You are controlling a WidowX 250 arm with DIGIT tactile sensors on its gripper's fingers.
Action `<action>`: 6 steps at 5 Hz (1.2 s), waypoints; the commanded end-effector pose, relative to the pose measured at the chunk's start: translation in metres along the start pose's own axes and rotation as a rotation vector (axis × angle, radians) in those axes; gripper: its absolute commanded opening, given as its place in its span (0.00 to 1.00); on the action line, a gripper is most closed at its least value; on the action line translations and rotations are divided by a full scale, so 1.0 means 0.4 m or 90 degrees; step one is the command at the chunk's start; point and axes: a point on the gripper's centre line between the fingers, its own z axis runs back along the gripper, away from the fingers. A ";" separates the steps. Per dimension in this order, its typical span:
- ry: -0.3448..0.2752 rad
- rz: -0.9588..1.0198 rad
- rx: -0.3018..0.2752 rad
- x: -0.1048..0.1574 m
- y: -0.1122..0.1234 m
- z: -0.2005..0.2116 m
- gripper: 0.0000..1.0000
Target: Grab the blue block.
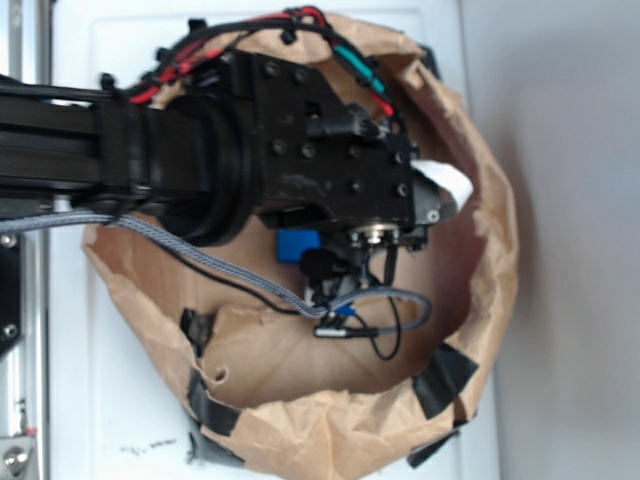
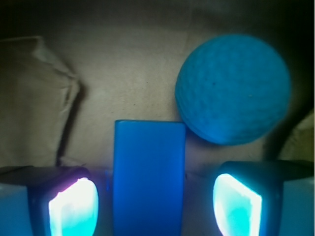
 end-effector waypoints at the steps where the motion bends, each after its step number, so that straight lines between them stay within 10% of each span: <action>1: -0.021 0.010 0.031 0.020 0.004 -0.015 1.00; 2: -0.018 0.011 0.043 0.018 0.005 -0.025 1.00; 3: -0.020 0.029 0.050 0.015 0.006 -0.026 0.00; 6: -0.039 0.065 0.058 0.012 0.025 -0.012 0.00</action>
